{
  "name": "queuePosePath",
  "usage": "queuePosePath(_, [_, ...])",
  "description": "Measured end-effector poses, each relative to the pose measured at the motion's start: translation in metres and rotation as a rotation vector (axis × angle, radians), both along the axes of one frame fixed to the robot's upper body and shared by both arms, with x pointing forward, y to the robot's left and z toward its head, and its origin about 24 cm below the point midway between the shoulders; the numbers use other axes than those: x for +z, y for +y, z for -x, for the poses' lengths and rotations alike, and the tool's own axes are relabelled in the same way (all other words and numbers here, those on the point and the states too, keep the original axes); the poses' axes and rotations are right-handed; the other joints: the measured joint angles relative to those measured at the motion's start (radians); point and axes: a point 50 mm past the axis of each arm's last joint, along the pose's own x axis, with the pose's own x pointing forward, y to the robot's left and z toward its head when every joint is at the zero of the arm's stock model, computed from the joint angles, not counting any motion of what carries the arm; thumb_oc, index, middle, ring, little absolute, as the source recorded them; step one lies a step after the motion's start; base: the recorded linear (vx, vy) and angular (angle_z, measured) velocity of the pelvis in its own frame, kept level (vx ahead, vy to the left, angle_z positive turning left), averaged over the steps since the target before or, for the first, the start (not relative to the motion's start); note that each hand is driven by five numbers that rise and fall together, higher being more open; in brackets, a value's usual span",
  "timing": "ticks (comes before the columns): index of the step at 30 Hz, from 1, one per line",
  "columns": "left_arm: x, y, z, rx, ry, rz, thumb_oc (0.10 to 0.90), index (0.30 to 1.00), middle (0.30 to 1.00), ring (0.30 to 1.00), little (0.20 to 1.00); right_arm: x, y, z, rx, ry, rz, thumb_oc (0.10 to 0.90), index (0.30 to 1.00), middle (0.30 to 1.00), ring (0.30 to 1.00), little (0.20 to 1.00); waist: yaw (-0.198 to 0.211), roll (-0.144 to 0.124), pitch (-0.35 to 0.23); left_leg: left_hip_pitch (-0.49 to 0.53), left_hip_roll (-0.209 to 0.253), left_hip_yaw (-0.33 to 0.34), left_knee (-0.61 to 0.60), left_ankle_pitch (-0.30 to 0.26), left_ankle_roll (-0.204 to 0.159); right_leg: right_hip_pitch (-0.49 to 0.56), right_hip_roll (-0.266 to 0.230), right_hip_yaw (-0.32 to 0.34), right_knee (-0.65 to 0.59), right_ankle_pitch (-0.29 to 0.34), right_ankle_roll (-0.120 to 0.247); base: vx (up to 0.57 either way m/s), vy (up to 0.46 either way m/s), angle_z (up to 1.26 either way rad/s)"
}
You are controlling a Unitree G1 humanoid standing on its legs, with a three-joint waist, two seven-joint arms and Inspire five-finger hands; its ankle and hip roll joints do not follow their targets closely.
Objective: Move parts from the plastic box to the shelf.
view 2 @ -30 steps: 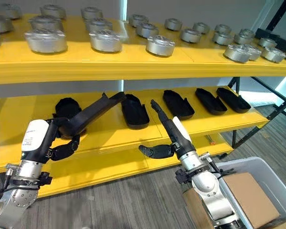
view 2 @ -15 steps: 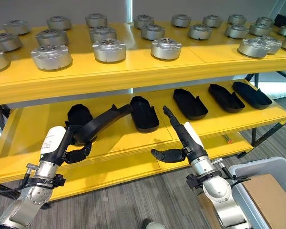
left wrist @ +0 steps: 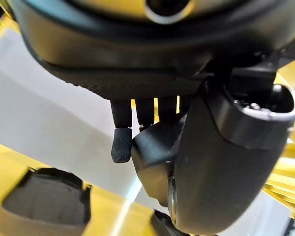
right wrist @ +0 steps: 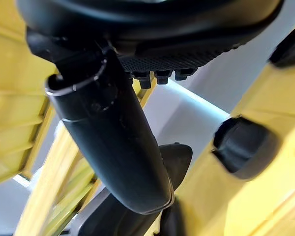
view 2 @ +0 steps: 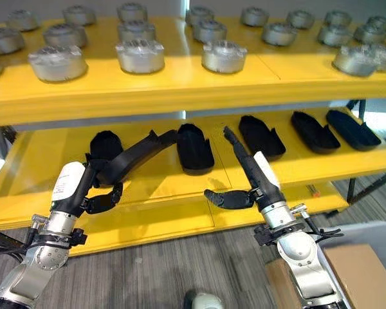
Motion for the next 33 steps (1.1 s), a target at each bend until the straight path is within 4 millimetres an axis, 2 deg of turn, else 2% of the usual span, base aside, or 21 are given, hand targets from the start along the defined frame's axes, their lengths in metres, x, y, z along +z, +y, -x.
queuePosePath(1, [0.000,-0.004,-0.002,-0.012,0.002,0.003,0.400,0.300,0.300,0.300,0.300,0.001,-0.005,0.001,-0.019,0.003,0.016,0.900,1.000,1.000,1.000,1.000,-0.015,0.022,0.011,0.010,-0.011,0.048,-0.026,0.006,0.005,-0.010,-0.011,-0.013,0.022,-0.008,-0.005,0.00,0.271,0.31])
queuePosePath(2, [0.000,-0.007,-0.003,-0.024,0.004,0.008,0.400,0.300,0.300,0.300,0.300,0.000,-0.011,0.002,-0.042,0.012,0.028,0.900,1.000,1.000,1.000,1.000,-0.017,0.047,0.017,0.026,-0.028,0.079,-0.045,0.023,0.003,-0.025,-0.023,-0.011,0.042,-0.011,0.017,-0.03,0.268,0.26])
queuePosePath(4, [0.003,-0.010,-0.006,-0.041,-0.012,0.006,0.400,0.300,0.300,0.300,0.300,-0.005,-0.014,0.005,-0.070,0.023,0.018,0.900,1.000,1.000,1.000,1.000,-0.015,0.054,0.021,0.037,-0.076,0.100,-0.031,0.031,0.019,-0.061,-0.066,-0.008,0.096,-0.016,0.038,0.04,0.242,0.11])
queuePosePath(5, [0.005,-0.009,-0.008,-0.038,-0.018,0.001,0.400,0.300,0.300,0.300,0.300,-0.009,-0.013,0.006,-0.076,0.034,0.002,0.900,1.000,1.000,1.000,1.000,-0.004,0.030,0.031,0.035,-0.116,0.082,-0.028,0.067,-0.007,-0.072,-0.096,0.021,0.105,-0.009,0.057,0.10,0.222,-0.07])
queuePosePath(6, [0.003,-0.008,-0.008,-0.032,-0.008,0.000,0.400,0.300,0.300,0.300,0.300,-0.012,-0.012,0.008,-0.076,0.048,-0.004,0.900,1.000,1.000,1.000,1.000,0.008,0.018,0.031,0.037,-0.148,0.082,-0.022,0.067,-0.010,-0.070,-0.119,0.042,0.086,0.001,0.072,0.10,0.208,-0.08])
queuePosePath(7, [0.002,-0.007,-0.008,-0.023,0.001,-0.004,0.400,0.300,0.300,0.300,0.300,-0.016,-0.012,0.010,-0.085,0.058,-0.016,0.900,1.000,1.000,1.000,1.000,0.011,0.018,0.031,0.030,-0.167,0.090,-0.005,0.054,-0.015,-0.044,-0.135,0.044,0.037,0.024,0.101,0.13,0.244,-0.01])
queuePosePath(9, [0.002,-0.004,-0.008,-0.009,0.008,-0.013,0.400,0.300,0.300,0.300,0.300,-0.023,-0.013,0.015,-0.096,0.086,-0.026,0.900,1.000,1.000,1.000,1.000,0.020,0.012,0.031,0.026,-0.190,0.090,0.046,0.005,0.001,0.011,-0.156,0.043,-0.033,0.052,0.126,0.09,0.236,0.14])
queuePosePath(10, [0.002,-0.002,-0.008,-0.002,0.007,-0.022,0.400,0.300,0.300,0.300,0.300,-0.029,-0.014,0.020,-0.108,0.107,-0.035,0.900,1.000,1.000,1.000,1.000,0.030,0.000,0.026,0.027,-0.206,0.077,0.094,-0.029,0.012,0.063,-0.169,0.047,-0.088,0.088,0.144,0.04,0.150,0.19])
queuePosePath(12, [0.005,0.003,-0.007,0.012,-0.008,-0.034,0.400,0.300,0.300,0.300,0.300,-0.033,-0.011,0.021,-0.113,0.118,-0.055,0.900,1.000,1.000,1.000,1.000,0.040,-0.011,0.014,0.033,-0.226,0.077,0.126,-0.065,0.021,0.104,-0.186,0.047,-0.141,0.120,0.160,0.05,0.140,0.14])
queuePosePath(13, [0.008,0.006,-0.007,0.025,-0.022,-0.041,0.400,0.300,0.300,0.300,0.300,-0.033,-0.010,0.021,-0.109,0.115,-0.050,0.900,1.000,1.000,1.000,1.000,0.043,-0.020,0.010,0.031,-0.235,0.076,0.137,-0.079,0.025,0.124,-0.188,0.052,-0.172,0.139,0.170,0.12,0.229,0.05])
queuePosePath(14, [0.011,0.013,-0.006,0.057,-0.040,-0.043,0.400,0.300,0.300,0.300,0.300,-0.033,-0.009,0.021,-0.110,0.112,-0.036,0.900,1.000,1.000,1.000,1.000,0.046,-0.041,-0.004,0.033,-0.243,0.080,0.166,-0.102,0.039,0.163,-0.187,0.060,-0.233,0.190,0.171,0.08,0.174,-0.01])
queuePosePath(16, [0.013,0.016,-0.006,0.075,-0.053,-0.041,0.400,0.300,0.300,0.300,0.300,-0.036,-0.008,0.021,-0.118,0.117,-0.049,0.900,1.000,1.000,1.000,1.000,0.049,-0.059,-0.017,0.039,-0.240,0.083,0.196,-0.123,0.033,0.193,-0.183,0.061,-0.264,0.208,0.188,0.06,0.124,-0.11])
queuePosePath(19, [0.010,0.018,-0.004,0.092,-0.048,-0.041,0.400,0.300,0.300,0.300,0.300,-0.038,-0.006,0.022,-0.121,0.124,-0.062,0.900,1.000,1.000,1.000,1.000,0.047,-0.096,-0.045,0.068,-0.250,0.105,0.197,-0.138,0.036,0.216,-0.187,0.072,-0.288,0.221,0.193,0.07,0.113,-0.14])
queuePosePath(21, [0.006,0.020,-0.001,0.102,-0.033,-0.043,0.400,0.300,0.300,0.300,0.300,-0.038,-0.006,0.022,-0.122,0.125,-0.065,0.900,1.000,1.000,1.000,1.000,0.046,-0.110,-0.055,0.095,-0.251,0.115,0.195,-0.145,0.037,0.240,-0.188,0.079,-0.300,0.223,0.196,0.05,0.110,-0.12])
queuePosePath(27, [0.002,0.031,0.003,0.149,-0.018,-0.064,0.400,0.300,0.300,0.300,0.300,-0.040,-0.004,0.021,-0.115,0.137,-0.066,0.900,1.000,1.000,1.000,1.000,0.054,-0.132,-0.081,0.146,-0.252,0.162,0.204,-0.170,0.032,0.262,-0.186,0.129,-0.323,0.236,0.208,0.03,0.062,-0.24])
queuePosePath(29, [0.003,0.046,0.002,0.189,0.005,-0.177,0.400,0.300,0.300,0.300,0.300,-0.046,0.003,0.022,-0.086,0.166,-0.069,0.900,1.000,1.000,1.000,1.000,0.043,-0.151,-0.111,0.159,-0.250,0.183,0.204,-0.181,0.036,0.262,-0.181,0.148,-0.347,0.243,0.203,0.06,0.029,-0.32])
queuePosePath(30, [-0.001,0.055,0.003,0.220,0.030,-0.233,0.400,0.300,0.300,0.300,0.300,-0.048,0.007,0.022,-0.063,0.181,-0.067,0.900,1.000,1.000,1.000,1.000,0.041,-0.152,-0.124,0.171,-0.250,0.196,0.203,-0.182,0.038,0.264,-0.180,0.160,-0.353,0.249,0.203,0.04,-0.007,-0.24])
queuePosePath(33, [-0.010,0.066,0.002,0.263,0.077,-0.349,0.400,0.300,0.300,0.300,0.300,-0.052,0.010,0.023,-0.039,0.202,-0.063,0.900,1.000,1.000,1.000,1.000,0.036,-0.169,-0.156,0.189,-0.247,0.214,0.196,-0.183,0.035,0.266,-0.174,0.173,-0.365,0.251,0.207,0.07,-0.032,-0.19])
